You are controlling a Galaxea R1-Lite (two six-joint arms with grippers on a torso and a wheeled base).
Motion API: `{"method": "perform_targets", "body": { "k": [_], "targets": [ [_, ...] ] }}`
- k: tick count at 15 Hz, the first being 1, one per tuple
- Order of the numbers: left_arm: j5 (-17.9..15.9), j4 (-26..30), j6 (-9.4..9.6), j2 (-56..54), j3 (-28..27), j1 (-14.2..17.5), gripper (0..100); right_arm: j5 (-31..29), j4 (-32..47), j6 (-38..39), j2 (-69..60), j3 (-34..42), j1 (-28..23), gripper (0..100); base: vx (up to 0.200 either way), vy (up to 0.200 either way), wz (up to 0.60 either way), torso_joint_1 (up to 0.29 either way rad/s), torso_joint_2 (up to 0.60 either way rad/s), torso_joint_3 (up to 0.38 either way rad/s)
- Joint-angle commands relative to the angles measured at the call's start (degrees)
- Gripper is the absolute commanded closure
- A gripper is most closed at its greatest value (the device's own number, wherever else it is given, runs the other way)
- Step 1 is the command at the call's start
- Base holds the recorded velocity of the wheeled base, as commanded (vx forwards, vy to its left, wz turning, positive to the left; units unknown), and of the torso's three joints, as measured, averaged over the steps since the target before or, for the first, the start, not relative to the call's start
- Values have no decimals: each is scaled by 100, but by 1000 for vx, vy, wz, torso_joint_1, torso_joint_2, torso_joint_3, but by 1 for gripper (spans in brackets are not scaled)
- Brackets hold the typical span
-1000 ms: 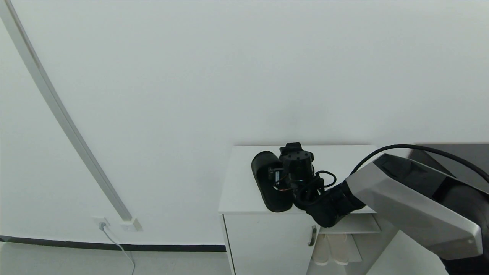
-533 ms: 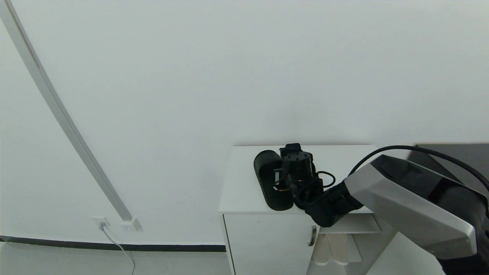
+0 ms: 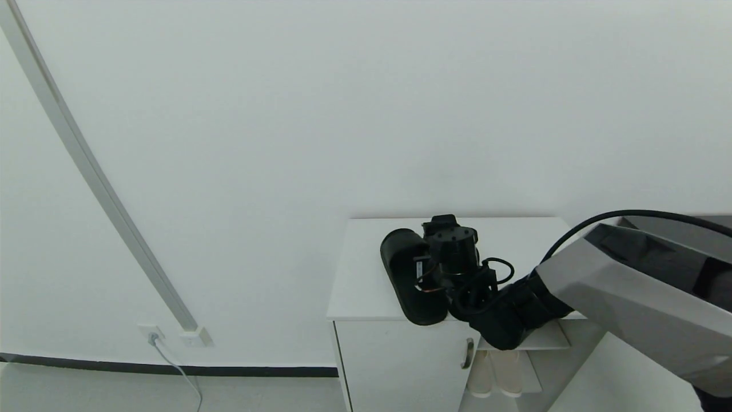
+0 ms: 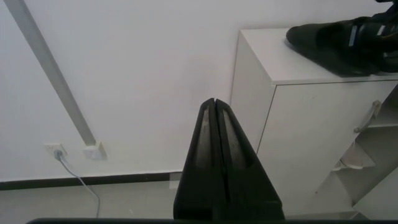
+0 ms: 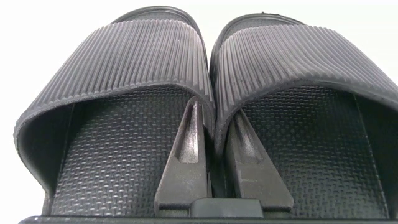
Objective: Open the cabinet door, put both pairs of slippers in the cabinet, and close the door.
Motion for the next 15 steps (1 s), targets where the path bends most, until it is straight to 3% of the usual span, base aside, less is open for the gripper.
{"method": "perform_targets", "body": {
  "k": [1, 8, 13, 15],
  "targets": [
    [-2, 0, -1, 0, 0, 0, 100, 28, -9, 61, -990, 845, 247, 100, 0, 0, 0, 0, 0, 0],
    [-2, 0, 8, 0, 0, 0, 100, 28, 18, 123, -2677, 2770, 783, 100, 0, 0, 0, 0, 0, 0],
    [-2, 0, -1, 0, 0, 0, 100, 28, 18, 237, -2598, 2814, 783, 100, 0, 0, 0, 0, 0, 0],
    [-2, 0, -1, 9, 0, 0, 100, 28, 18, 237, -2598, 2805, 792, 100, -200, 0, 0, 2, 2, 2]
  ]
}}
